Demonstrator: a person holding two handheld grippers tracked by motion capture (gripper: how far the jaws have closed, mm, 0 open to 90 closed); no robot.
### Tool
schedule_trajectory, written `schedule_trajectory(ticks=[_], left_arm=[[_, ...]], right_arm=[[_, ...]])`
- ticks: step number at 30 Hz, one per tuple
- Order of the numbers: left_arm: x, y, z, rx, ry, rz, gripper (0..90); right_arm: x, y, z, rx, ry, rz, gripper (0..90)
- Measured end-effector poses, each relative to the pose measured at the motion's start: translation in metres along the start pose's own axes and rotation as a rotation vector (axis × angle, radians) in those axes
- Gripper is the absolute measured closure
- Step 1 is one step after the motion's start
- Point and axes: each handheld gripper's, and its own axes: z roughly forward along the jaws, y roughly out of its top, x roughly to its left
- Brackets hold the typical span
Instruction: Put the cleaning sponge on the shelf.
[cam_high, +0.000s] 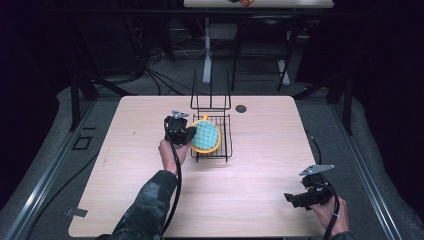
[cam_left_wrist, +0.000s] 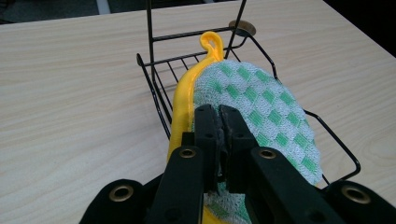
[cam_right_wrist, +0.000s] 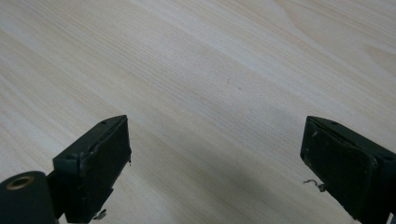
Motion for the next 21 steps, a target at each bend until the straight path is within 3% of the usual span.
schedule_trajectory(ticks=[21], left_arm=[[-0.005,-0.002,0.017,0.002,0.018,-0.012,86.8]], right_arm=[[-0.001,0.000,0.000,-0.001,-0.002,0.001,7.9]])
